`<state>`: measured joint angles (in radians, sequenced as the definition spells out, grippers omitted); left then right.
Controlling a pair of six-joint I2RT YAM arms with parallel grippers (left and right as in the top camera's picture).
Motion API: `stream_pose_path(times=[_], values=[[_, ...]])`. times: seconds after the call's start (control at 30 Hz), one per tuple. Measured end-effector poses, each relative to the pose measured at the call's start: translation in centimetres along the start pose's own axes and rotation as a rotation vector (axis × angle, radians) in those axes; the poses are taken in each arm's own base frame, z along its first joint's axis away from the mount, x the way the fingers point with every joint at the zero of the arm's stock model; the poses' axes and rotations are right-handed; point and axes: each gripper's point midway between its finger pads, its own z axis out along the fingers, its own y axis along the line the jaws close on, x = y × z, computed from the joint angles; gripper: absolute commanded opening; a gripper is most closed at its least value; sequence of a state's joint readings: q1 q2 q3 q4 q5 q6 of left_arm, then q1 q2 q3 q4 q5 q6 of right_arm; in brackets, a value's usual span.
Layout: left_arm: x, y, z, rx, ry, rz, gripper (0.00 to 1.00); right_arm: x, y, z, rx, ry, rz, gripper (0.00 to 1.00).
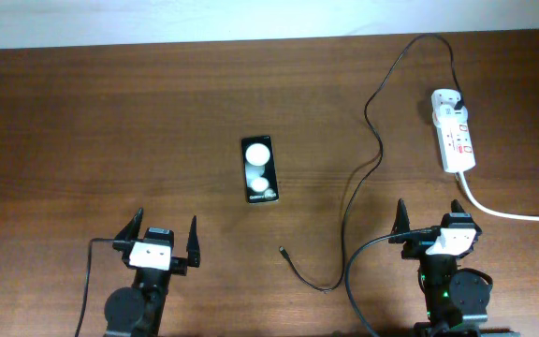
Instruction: Plug charger to phone and switch on socket
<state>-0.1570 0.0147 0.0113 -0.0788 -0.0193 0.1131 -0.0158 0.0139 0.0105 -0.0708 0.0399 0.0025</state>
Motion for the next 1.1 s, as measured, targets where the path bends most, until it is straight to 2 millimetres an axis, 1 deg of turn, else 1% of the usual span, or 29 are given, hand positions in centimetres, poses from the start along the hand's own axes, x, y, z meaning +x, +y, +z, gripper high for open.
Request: stream_pose_path(times=[0.43,0.63,0.87,1.0,1.1], values=[[0.0,0.0,0.0,-0.001,0.000,0.000,0.99,0.0,0.0,0.0,0.000,0.000,0.000,0.98],[-0.2,0.7,0.0,-0.042,-0.007,0.000,0.99,0.0,0.0,0.0,0.000,0.000,0.000,0.98],[-0.3,0.8,0.0,-0.047,-0.011,-0.001,0.99,0.0,0.0,0.0,0.000,0.000,-0.002,0.98],[-1.4,1.0,-0.1,-0.053,-0.058,-0.003,0.99,0.0,0.0,0.0,0.000,0.000,-0.002,0.98],[-2.8,1.1,-0.2,-0.059,-0.113,-0.005,0.99,0.0,0.0,0.0,0.000,0.000,-0.002,0.99]])
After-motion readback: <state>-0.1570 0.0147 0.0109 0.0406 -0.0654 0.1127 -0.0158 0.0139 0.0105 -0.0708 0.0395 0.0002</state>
